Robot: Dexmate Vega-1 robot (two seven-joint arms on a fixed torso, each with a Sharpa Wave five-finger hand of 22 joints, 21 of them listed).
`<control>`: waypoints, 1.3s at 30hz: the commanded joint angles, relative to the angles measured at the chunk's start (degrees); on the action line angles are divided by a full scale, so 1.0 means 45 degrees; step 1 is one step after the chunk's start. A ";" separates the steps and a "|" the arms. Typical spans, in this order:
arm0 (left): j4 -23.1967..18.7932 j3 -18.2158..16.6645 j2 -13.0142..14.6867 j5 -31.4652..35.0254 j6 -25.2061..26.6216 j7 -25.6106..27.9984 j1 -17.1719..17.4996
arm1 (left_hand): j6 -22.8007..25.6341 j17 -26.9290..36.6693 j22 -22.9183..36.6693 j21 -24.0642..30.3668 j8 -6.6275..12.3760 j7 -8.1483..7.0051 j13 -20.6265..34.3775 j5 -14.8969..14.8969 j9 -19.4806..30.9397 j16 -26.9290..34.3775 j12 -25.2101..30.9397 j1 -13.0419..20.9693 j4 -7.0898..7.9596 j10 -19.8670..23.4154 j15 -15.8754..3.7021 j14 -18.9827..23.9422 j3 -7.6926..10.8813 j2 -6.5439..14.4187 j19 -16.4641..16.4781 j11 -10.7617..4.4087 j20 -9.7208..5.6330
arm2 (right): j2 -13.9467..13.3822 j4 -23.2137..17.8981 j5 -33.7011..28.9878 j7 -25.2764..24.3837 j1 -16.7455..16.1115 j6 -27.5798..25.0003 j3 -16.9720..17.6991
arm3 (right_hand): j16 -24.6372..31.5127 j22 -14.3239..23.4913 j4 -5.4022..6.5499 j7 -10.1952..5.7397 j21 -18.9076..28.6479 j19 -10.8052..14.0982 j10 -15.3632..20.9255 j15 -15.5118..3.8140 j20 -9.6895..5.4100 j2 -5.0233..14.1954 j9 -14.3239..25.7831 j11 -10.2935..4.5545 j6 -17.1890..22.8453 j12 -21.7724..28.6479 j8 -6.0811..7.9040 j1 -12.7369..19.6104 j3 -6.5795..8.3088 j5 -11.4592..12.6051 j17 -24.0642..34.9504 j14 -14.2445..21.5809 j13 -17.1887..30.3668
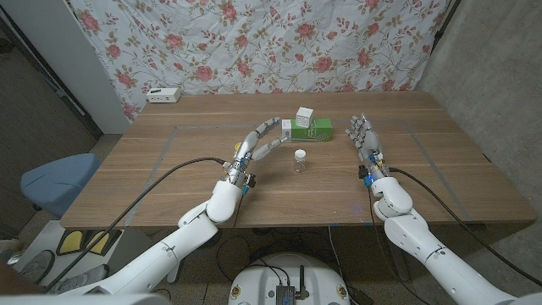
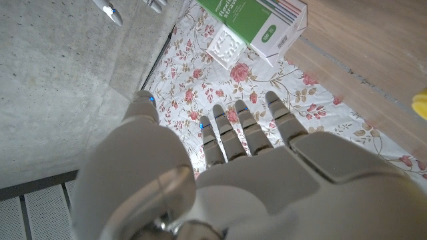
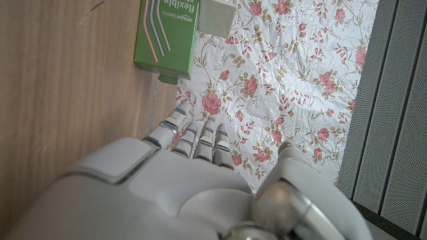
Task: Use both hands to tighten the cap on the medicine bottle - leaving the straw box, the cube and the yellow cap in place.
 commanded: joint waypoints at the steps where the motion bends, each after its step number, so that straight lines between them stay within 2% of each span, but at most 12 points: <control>1: 0.0714 -0.0389 -0.0155 -0.0848 -0.1101 -0.0472 -0.0150 | 0.0022 0.0058 0.0029 0.0036 0.0069 0.0105 0.0003 0.0059 0.0032 0.0060 0.0069 -0.0202 0.0170 -0.0104 -0.0873 -0.0110 0.0044 0.0177 0.0019 0.0049 -0.0062 | -0.0013 0.0215 0.0179 0.0423 0.0294 0.0092 -0.0035 | -0.0002 0.0046 0.0042 0.0128 0.0078 0.0024 -0.0026 -0.0041 -0.0575 0.0014 0.0016 0.0098 -0.0078 0.0062 0.0008 -0.0103 0.0025 0.0053 0.0020 -0.0020 0.0010; 2: 0.0737 -0.0418 -0.0163 -0.0853 -0.1097 -0.0488 -0.0162 | 0.0015 0.0057 0.0030 0.0036 0.0065 0.0107 0.0003 0.0056 0.0032 0.0056 0.0063 -0.0229 0.0192 -0.0134 -0.0861 -0.0129 0.0049 0.0218 0.0015 0.0080 -0.0073 | -0.0012 0.0255 0.0183 0.0466 0.0340 0.0099 -0.0043 | 0.0002 0.0045 0.0049 0.0154 0.0072 0.0015 -0.0029 -0.0038 -0.0590 0.0005 0.0015 0.0194 -0.0098 0.0069 0.0014 -0.0120 0.0023 0.0055 0.0020 -0.0016 0.0010; 5: 0.0917 -0.0511 -0.0256 -0.1140 -0.1258 -0.0630 -0.0223 | -0.0080 0.0052 0.0032 0.0035 0.0025 0.0172 0.0003 0.0046 0.0032 0.0051 0.0042 -0.0288 0.0242 -0.0231 -0.0811 -0.0163 0.0063 0.0316 0.0001 0.0120 -0.0092 | 0.0019 0.0398 0.0195 0.0571 0.0478 0.0154 -0.0052 | 0.0004 0.0045 0.0054 0.0193 0.0079 0.0037 -0.0028 -0.0036 -0.0620 -0.0002 0.0014 0.0213 -0.0121 0.0077 0.0018 -0.0135 0.0022 0.0057 0.0020 -0.0019 0.0009; 15: 0.1431 -0.0768 -0.0265 -0.1946 -0.1669 -0.1358 -0.0470 | -0.0404 0.0039 0.0039 0.0019 -0.0052 0.0389 0.0002 -0.0024 0.0027 -0.0015 -0.0017 -0.0515 0.0426 -0.0670 -0.0552 -0.0543 0.0125 0.0716 -0.0105 0.0290 -0.0058 | 0.0079 0.0763 0.0122 0.0677 0.0889 0.0132 -0.0103 | 0.0012 0.0041 0.0070 0.0249 0.0083 0.0072 -0.0033 -0.0089 -0.0750 0.0008 0.0010 0.0172 -0.0170 0.0093 0.0033 -0.0167 0.0039 0.0070 0.0019 -0.0012 0.0006; 16: 0.1482 -0.0798 -0.0287 -0.1979 -0.1723 -0.1360 -0.0478 | -0.0420 0.0046 0.0040 0.0022 -0.0049 0.0431 0.0003 -0.0034 0.0027 -0.0010 -0.0018 -0.0562 0.0472 -0.0720 -0.0526 -0.0579 0.0144 0.0810 -0.0112 0.0307 -0.0068 | 0.0076 0.0769 0.0109 0.0664 0.0915 0.0103 -0.0109 | 0.0013 0.0041 0.0071 0.0253 0.0083 0.0073 -0.0035 -0.0087 -0.0753 0.0008 0.0010 0.0160 -0.0175 0.0094 0.0034 -0.0169 0.0040 0.0071 0.0019 -0.0010 0.0006; 17: 0.1538 -0.0828 -0.0308 -0.2047 -0.1780 -0.1388 -0.0489 | -0.0457 0.0075 0.0048 0.0029 -0.0033 0.0490 0.0006 -0.0061 0.0028 0.0035 0.0018 -0.0733 0.0676 -0.0792 -0.0455 -0.0636 0.0269 0.1291 -0.0148 0.0389 -0.0022 | 0.0084 0.0799 0.0095 0.0663 0.0944 0.0112 -0.0113 | 0.0016 0.0041 0.0073 0.0257 0.0081 0.0073 -0.0041 -0.0091 -0.0752 0.0007 0.0009 0.0177 -0.0174 0.0093 0.0038 -0.0175 0.0041 0.0073 0.0019 -0.0005 0.0006; 20: 0.1657 -0.0899 -0.0309 -0.2215 -0.1845 -0.1530 -0.0528 | -0.0483 0.0073 0.0052 0.0036 -0.0019 0.0555 0.0005 -0.0105 0.0027 0.0054 0.0053 -0.0868 0.0843 -0.0832 -0.0389 -0.0679 0.0405 0.1742 -0.0180 0.0425 0.0015 | 0.0148 0.0937 -0.0009 0.0613 0.1041 0.0214 -0.0131 | 0.0026 0.0040 0.0078 0.0258 0.0083 0.0085 -0.0035 -0.0095 -0.0760 0.0002 0.0008 0.0110 -0.0177 0.0100 0.0046 -0.0187 0.0041 0.0077 0.0019 0.0018 0.0005; 25: 0.1514 -0.1015 -0.0326 -0.2461 -0.1463 -0.1642 -0.0520 | -0.0498 0.0061 0.0052 0.0053 -0.0015 0.0580 0.0003 -0.0147 0.0024 0.0058 0.0052 -0.0957 0.0913 -0.0897 -0.0343 -0.0695 0.0442 0.1894 -0.0159 0.0480 -0.0029 | 0.0210 0.1002 -0.0100 0.0479 0.1108 0.0218 -0.0148 | 0.0035 0.0038 0.0081 0.0227 0.0089 0.0115 -0.0011 -0.0143 -0.0771 -0.0018 0.0005 0.0112 -0.0168 0.0117 0.0064 -0.0208 0.0040 0.0082 0.0016 0.0041 0.0003; 34: 0.1965 -0.1023 -0.0693 -0.3124 -0.1448 -0.1887 -0.0698 | -0.0744 0.0052 0.0054 0.0082 -0.0077 0.0794 0.0003 -0.0243 0.0018 0.0005 0.0010 -0.1218 0.1102 -0.1187 -0.0168 -0.0943 0.0504 0.2202 -0.0116 0.0578 -0.0027 | 0.0405 0.1564 -0.0132 0.0446 0.1302 0.0397 -0.0163 | 0.0047 0.0037 0.0084 0.0194 0.0091 0.0144 0.0039 -0.0189 -0.0778 -0.0035 0.0004 0.0087 -0.0137 0.0140 0.0090 -0.0230 0.0046 0.0091 0.0012 0.0081 0.0002; 36: 0.1775 -0.1083 -0.0685 -0.3384 -0.1084 -0.1935 -0.0600 | -0.1019 0.0046 0.0054 0.0074 -0.0113 0.0918 0.0004 -0.0310 0.0012 -0.0023 -0.0022 -0.1438 0.1230 -0.1512 -0.0009 -0.1211 0.0519 0.2325 -0.0155 0.0838 -0.0001 | 0.0419 0.1670 -0.0095 0.0450 0.1312 0.0404 -0.0145 | 0.0048 0.0036 0.0083 0.0194 0.0088 0.0144 0.0043 -0.0197 -0.0776 -0.0038 0.0003 0.0058 -0.0130 0.0142 0.0096 -0.0232 0.0048 0.0093 0.0011 0.0085 0.0002; 39: 0.1741 -0.1124 -0.0706 -0.3611 -0.0906 -0.1973 -0.0549 | -0.1459 0.0049 0.0056 0.0023 -0.0165 0.1047 0.0007 -0.0348 0.0009 -0.0055 -0.0039 -0.1668 0.1383 -0.1839 0.0198 -0.1606 0.0575 0.2485 -0.0341 0.0979 0.0057 | 0.0376 0.1689 -0.0055 0.0462 0.1293 0.0357 -0.0124 | 0.0048 0.0036 0.0080 0.0177 0.0087 0.0148 0.0045 -0.0197 -0.0783 -0.0042 0.0002 0.0053 -0.0135 0.0143 0.0096 -0.0233 0.0052 0.0095 0.0009 0.0091 0.0002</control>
